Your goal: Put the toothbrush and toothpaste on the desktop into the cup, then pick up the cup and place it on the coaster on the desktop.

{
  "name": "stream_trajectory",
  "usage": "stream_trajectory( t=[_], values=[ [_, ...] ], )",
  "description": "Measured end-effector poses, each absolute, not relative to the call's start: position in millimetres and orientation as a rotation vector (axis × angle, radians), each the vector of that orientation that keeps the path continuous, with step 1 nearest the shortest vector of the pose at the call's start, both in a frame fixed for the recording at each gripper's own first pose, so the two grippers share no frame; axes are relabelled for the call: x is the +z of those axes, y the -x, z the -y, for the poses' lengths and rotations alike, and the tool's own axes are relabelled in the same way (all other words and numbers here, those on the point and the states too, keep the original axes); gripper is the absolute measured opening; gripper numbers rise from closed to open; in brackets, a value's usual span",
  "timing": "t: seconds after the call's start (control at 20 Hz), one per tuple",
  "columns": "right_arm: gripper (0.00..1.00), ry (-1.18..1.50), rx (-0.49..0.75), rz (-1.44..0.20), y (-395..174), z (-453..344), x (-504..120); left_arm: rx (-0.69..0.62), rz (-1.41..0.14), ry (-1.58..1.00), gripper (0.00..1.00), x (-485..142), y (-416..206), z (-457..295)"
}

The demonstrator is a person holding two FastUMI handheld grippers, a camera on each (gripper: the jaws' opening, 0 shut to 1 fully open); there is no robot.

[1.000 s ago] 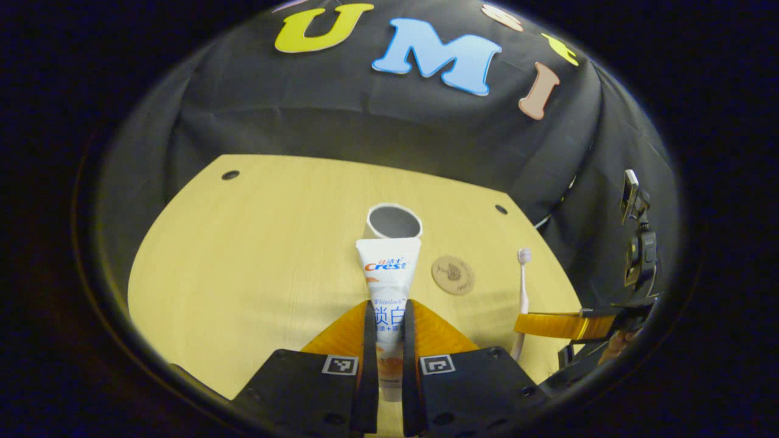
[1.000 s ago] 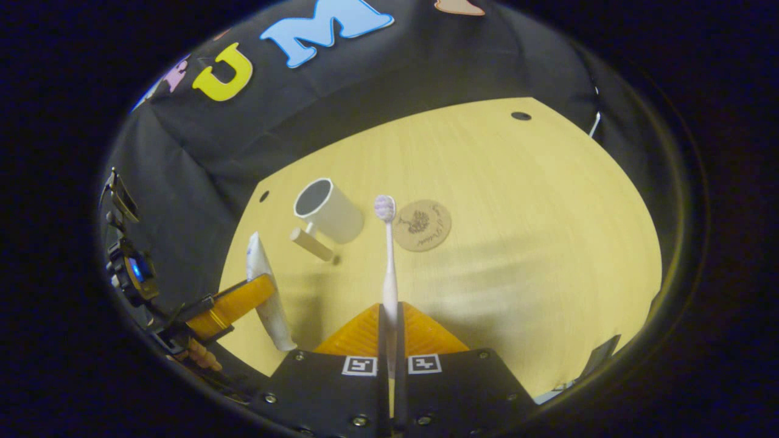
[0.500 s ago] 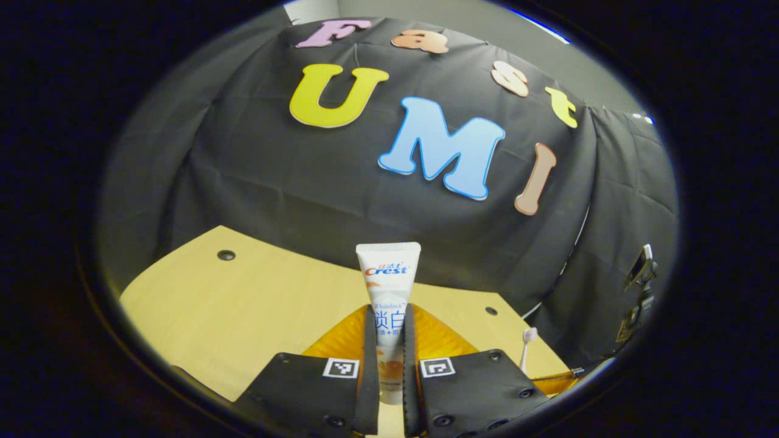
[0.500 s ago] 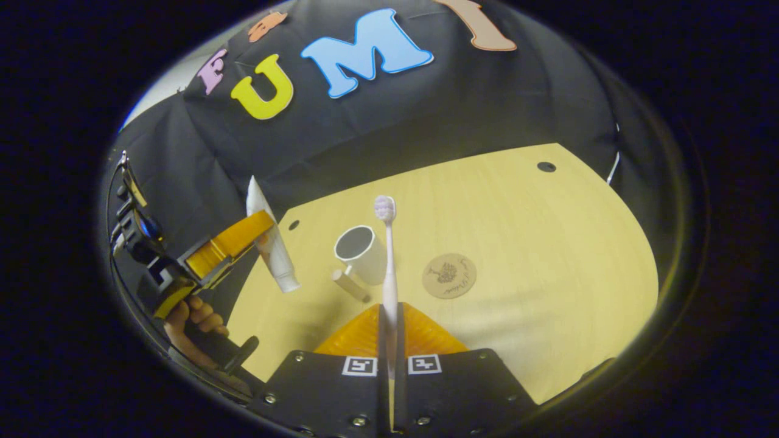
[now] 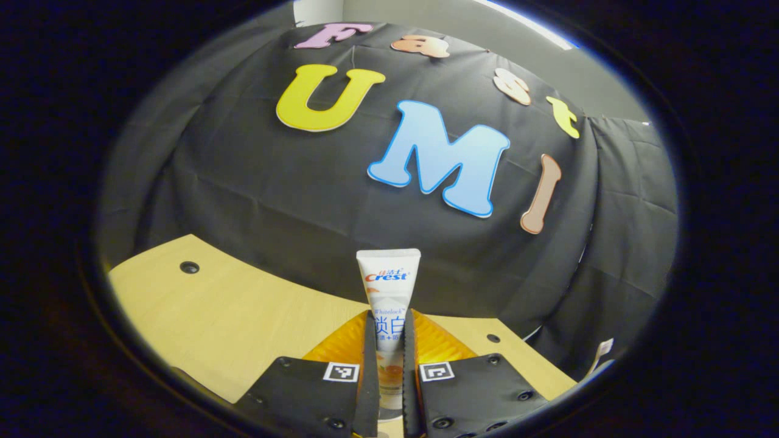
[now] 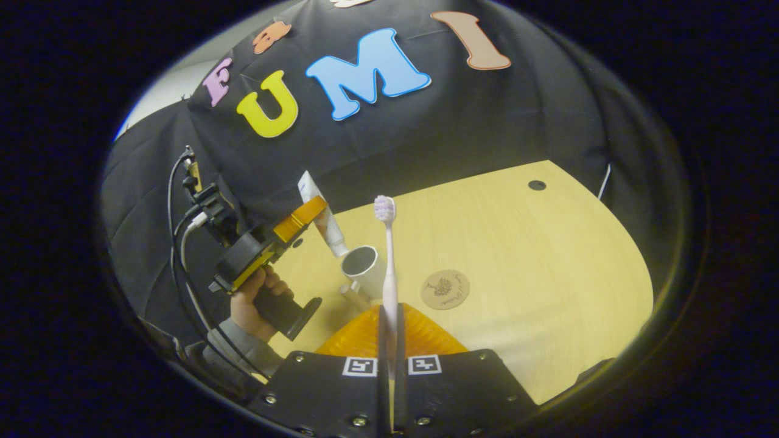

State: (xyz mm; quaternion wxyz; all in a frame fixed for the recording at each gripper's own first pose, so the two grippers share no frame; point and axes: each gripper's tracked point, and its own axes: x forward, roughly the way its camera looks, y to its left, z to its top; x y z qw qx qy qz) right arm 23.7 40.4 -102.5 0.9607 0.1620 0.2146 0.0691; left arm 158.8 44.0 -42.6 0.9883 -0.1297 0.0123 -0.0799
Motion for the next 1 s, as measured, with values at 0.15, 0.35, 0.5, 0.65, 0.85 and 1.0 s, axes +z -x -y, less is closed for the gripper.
stream_trajectory(
  t=[0.15, 0.35, 0.5, 0.65, 0.85, 1.0],
  values=[
    [0.04, -0.307, 0.119, -0.446, -22.0, -35.6, -107.7, -0.142, -0.067, 0.213, 0.22, -58.8, -159.7, -48.8],
    [0.04, -0.322, 0.129, -0.451, -34.0, -37.3, -108.0, -0.135, -0.153, 0.152, 0.26, -82.8, -152.7, -56.1],
    [0.04, -0.329, 0.152, -0.435, -48.8, -40.9, -97.4, -0.157, -0.198, 0.151, 0.31, -90.3, -147.3, -50.9],
    [0.04, -0.312, 0.174, -0.419, -64.0, -45.1, -88.9, -0.159, -0.239, 0.15, 0.5, -99.7, -141.5, -50.7],
    [0.04, -0.286, 0.202, -0.394, -83.7, -50.8, -78.9, -0.155, -0.236, 0.155, 0.84, -96.2, -136.9, -54.6],
    [0.0, -0.278, 0.227, -0.351, -106.8, -56.9, -63.7, -0.15, -0.244, 0.162, 0.86, -92.5, -126.5, -59.2]
  ],
)
